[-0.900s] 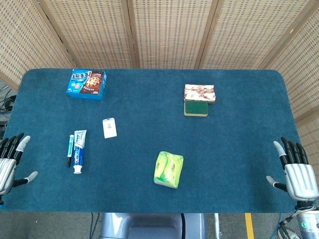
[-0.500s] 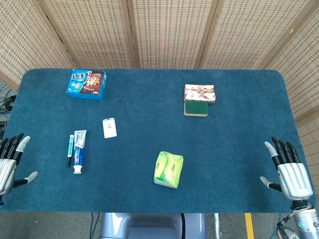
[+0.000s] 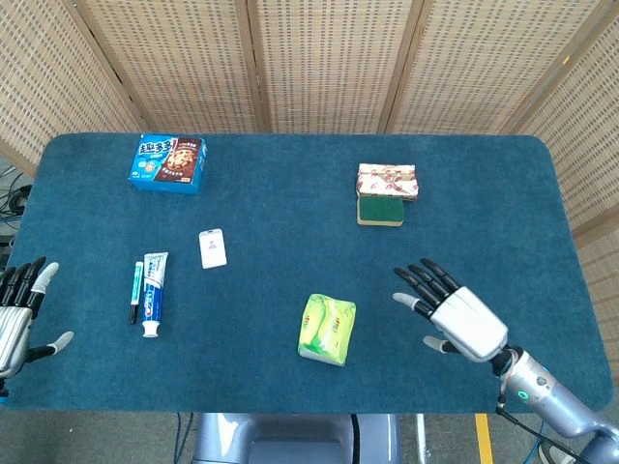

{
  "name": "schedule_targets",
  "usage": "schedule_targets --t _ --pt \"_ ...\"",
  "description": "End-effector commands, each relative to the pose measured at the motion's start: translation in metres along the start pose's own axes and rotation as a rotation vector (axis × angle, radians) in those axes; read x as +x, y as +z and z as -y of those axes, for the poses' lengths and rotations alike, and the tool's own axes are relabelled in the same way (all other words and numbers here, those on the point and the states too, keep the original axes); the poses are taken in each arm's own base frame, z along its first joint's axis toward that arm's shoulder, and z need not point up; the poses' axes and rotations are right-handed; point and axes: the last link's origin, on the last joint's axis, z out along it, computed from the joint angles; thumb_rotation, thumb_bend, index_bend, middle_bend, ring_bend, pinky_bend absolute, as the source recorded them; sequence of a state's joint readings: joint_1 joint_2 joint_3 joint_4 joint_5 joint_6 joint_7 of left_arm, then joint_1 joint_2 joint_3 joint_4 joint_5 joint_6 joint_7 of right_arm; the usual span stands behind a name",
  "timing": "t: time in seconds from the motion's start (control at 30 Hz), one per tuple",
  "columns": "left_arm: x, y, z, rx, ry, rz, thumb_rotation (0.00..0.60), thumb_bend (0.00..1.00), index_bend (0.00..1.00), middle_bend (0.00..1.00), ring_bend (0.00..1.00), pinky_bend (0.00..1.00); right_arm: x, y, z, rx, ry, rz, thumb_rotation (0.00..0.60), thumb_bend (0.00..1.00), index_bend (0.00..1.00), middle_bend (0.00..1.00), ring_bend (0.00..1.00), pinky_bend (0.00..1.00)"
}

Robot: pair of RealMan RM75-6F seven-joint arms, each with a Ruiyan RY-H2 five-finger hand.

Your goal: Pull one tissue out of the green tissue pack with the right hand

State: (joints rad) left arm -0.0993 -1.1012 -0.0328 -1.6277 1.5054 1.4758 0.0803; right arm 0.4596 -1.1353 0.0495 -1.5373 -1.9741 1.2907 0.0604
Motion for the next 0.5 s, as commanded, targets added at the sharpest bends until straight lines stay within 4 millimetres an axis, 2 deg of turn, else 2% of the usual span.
schedule_targets --t 0.03,0.13,0.27,0.5 --pt "0.001 0.001 0.001 0.007 -0.004 0.004 0.600 0.00 0.00 0.00 0.00 0.00 -0.015 0.036 0.027 0.109 -0.020 0.059 0.600 0.12 0.26 0.00 0.00 0.00" --pt "0.003 0.001 0.002 0.013 -0.009 0.006 0.600 0.00 0.00 0.00 0.00 0.00 -0.027 0.055 0.041 0.144 -0.035 0.099 0.600 0.20 0.29 0.00 0.00 0.01" --pt "0.008 -0.002 0.002 0.014 -0.015 -0.004 0.600 0.00 0.00 0.00 0.00 0.00 -0.038 0.075 0.055 0.173 -0.084 0.089 0.600 0.24 0.32 0.03 0.00 0.04" --pt "0.011 -0.006 0.001 0.012 -0.024 -0.004 0.600 0.00 0.00 0.00 0.00 0.00 -0.047 0.089 0.069 0.195 -0.118 0.081 0.600 0.26 0.32 0.04 0.00 0.06"
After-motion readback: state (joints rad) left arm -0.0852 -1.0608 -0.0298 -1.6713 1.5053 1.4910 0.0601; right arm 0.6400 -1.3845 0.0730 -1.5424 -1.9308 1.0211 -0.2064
